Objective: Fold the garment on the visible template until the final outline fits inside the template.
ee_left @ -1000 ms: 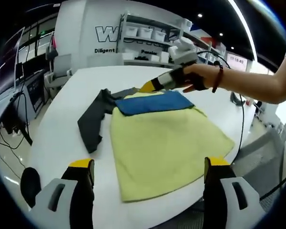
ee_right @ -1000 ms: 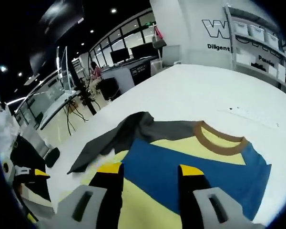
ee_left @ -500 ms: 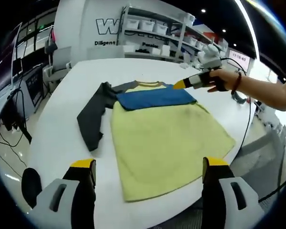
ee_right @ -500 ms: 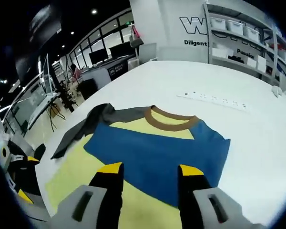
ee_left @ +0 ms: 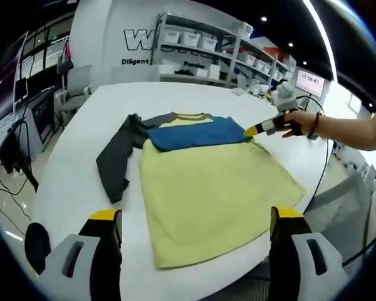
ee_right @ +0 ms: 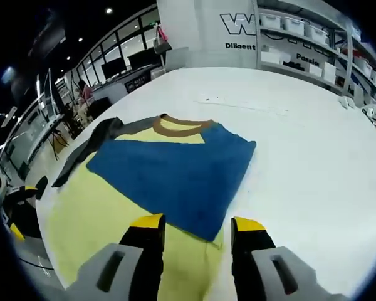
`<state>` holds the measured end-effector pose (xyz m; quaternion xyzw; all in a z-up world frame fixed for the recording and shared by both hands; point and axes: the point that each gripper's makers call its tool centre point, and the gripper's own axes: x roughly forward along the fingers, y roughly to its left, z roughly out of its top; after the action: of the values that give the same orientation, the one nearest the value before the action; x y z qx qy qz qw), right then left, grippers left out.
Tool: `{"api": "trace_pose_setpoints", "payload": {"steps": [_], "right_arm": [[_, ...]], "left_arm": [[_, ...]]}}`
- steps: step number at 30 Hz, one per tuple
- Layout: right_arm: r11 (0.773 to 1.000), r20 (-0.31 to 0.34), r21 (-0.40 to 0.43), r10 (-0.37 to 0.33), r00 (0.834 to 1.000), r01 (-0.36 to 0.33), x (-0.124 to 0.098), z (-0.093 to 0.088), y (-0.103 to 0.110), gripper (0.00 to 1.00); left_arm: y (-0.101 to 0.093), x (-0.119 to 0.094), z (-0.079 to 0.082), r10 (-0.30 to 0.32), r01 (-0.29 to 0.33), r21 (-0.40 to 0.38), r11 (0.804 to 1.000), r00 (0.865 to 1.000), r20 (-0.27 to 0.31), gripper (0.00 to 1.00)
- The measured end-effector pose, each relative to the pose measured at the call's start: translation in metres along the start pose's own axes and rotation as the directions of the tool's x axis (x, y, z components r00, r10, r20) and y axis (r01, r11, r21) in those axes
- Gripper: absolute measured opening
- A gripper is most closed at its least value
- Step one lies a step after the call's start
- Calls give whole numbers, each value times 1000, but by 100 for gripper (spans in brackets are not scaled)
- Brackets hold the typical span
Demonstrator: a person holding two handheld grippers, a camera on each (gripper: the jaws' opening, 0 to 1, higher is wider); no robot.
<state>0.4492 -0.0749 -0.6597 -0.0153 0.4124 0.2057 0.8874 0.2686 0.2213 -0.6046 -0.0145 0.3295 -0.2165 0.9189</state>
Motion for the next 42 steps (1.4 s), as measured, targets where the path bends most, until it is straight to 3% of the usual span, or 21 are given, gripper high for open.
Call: {"api": "trace_pose_setpoints", "payload": {"steps": [6, 8, 12, 17, 30, 42], "right_arm": [[1000, -36, -2, -20, 999, 20, 2, -18, -11, 28], [999, -38, -9, -37, 999, 36, 0, -23, -18, 20], [999, -32, -25, -38, 999, 37, 1, -23, -23, 12], [993, -30, -106, -50, 998, 47, 3, -22, -21, 0], [989, -45, -143, -40, 998, 34, -1, -18, -27, 0], [989, -70, -139, -65, 995, 55, -10, -23, -58, 0]], "left_arm": [[-1, -1, 2, 3, -3, 2, 1000, 1000, 0, 99], [-1, -1, 3, -7, 7, -3, 1000, 1000, 8, 99], [-2, -2, 4, -9, 9, 3, 1000, 1000, 9, 99], [-1, -2, 5, -5, 5, -2, 1000, 1000, 10, 99], [2, -4, 5, 6, -6, -6, 1000, 1000, 11, 99], [6, -5, 4, 27, -27, -9, 1000, 1000, 6, 99]]}}
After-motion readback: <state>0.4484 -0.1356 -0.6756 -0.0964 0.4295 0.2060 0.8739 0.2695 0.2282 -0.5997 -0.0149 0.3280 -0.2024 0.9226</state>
